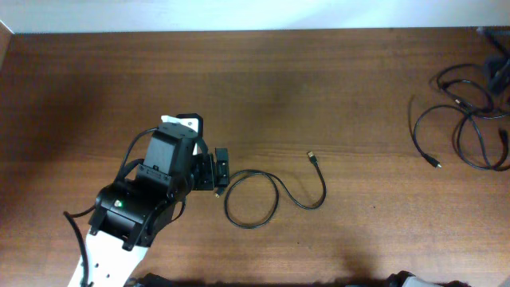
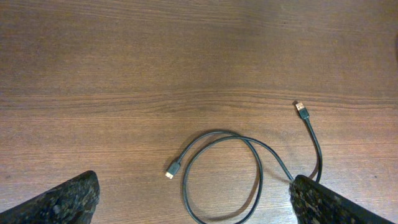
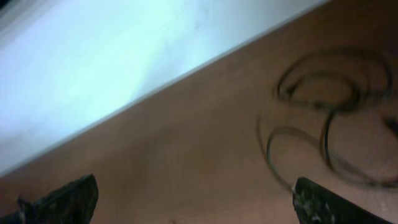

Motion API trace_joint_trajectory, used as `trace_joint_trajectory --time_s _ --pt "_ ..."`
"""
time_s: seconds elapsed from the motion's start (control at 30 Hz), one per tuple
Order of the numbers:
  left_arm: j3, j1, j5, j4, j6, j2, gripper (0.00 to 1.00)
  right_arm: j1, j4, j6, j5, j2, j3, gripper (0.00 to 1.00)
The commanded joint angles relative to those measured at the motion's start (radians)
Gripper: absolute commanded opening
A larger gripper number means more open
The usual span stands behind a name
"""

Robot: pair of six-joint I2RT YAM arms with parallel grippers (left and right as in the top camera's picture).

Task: Untangle cables
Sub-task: 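Lay the cable at the right table edge and withdraw the right gripper, then reach the right gripper to the last cable near the left gripper and grasp it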

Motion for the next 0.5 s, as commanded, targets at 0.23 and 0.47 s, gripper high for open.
trace_joint_trajectory --time_s 0.23,0.47 --pt "0.006 0.0 -0.014 0.001 0.019 0.003 0.99 0.23 -0.233 -0.436 -0.041 0.066 -0.022 0.99" --pt "0.006 0.0 -0.014 0.001 0.019 0.003 0.99 0.431 -0.233 -0.466 -0.037 0.149 -0.09 0.99"
